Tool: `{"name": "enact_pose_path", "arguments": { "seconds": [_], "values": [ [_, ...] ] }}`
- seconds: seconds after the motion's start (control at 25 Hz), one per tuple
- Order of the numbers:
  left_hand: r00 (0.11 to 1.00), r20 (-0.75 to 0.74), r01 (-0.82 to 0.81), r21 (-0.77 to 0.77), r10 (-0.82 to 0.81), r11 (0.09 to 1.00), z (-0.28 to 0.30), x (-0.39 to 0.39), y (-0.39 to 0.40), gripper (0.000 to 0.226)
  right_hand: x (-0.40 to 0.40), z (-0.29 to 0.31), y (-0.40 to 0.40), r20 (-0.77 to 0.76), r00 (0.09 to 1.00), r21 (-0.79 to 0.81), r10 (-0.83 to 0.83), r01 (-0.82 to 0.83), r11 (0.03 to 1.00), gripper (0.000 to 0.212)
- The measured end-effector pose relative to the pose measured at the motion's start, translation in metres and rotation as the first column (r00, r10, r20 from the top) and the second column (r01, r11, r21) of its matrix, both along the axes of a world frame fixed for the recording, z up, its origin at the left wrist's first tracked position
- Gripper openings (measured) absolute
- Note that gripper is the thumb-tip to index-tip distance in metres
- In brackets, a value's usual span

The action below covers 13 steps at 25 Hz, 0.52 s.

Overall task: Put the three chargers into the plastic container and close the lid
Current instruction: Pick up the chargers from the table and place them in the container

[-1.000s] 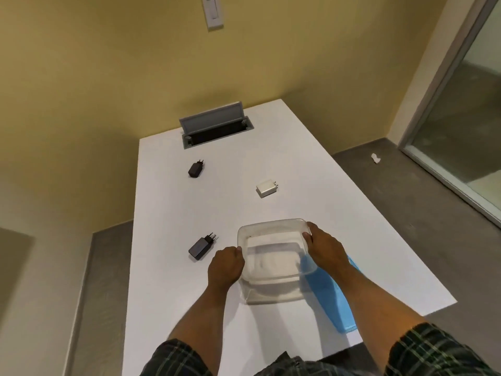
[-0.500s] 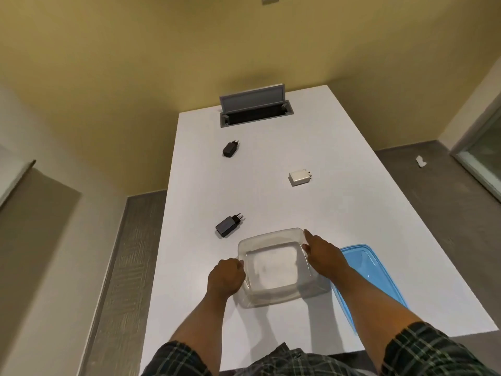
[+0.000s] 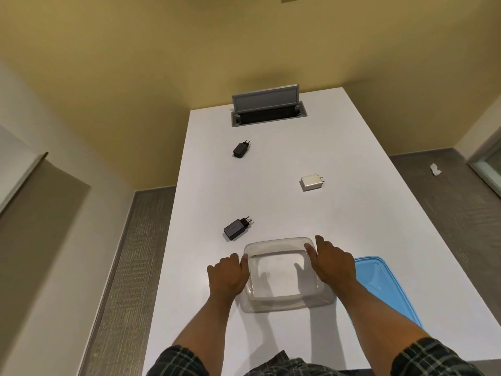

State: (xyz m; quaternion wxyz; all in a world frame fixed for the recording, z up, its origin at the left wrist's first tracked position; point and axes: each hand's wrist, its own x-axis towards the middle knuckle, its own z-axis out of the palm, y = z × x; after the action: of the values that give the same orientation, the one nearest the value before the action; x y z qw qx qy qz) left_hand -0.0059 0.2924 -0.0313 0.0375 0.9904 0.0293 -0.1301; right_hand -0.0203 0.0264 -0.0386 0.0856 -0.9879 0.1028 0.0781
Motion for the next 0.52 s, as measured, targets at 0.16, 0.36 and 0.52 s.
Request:
{"name": "enact_pose_path", "arguments": {
  "seconds": [0.16, 0.36, 0.52],
  "values": [
    [0.983, 0.178, 0.041, -0.025, -0.036, 0.999, 0.003, 0.019, 0.005, 0.048, 0.02, 0.008, 0.004, 0.101, 0.994, -0.044, -0.044, 0.049, 0.998, 0.052],
    [0.957, 0.259, 0.148, -0.048, -0.131, 0.988, 0.004, 0.051, 0.012, 0.053, 0.061, 0.014, 0.006, 0.122, 0.99, -0.056, -0.065, 0.073, 0.996, 0.052],
    [0.968, 0.186, 0.178, -0.045, -0.167, 0.983, 0.003, 0.078, 0.016, 0.05, 0.095, 0.012, 0.008, 0.08, 0.993, -0.068, -0.082, 0.088, 0.994, 0.051]
  ]
}}
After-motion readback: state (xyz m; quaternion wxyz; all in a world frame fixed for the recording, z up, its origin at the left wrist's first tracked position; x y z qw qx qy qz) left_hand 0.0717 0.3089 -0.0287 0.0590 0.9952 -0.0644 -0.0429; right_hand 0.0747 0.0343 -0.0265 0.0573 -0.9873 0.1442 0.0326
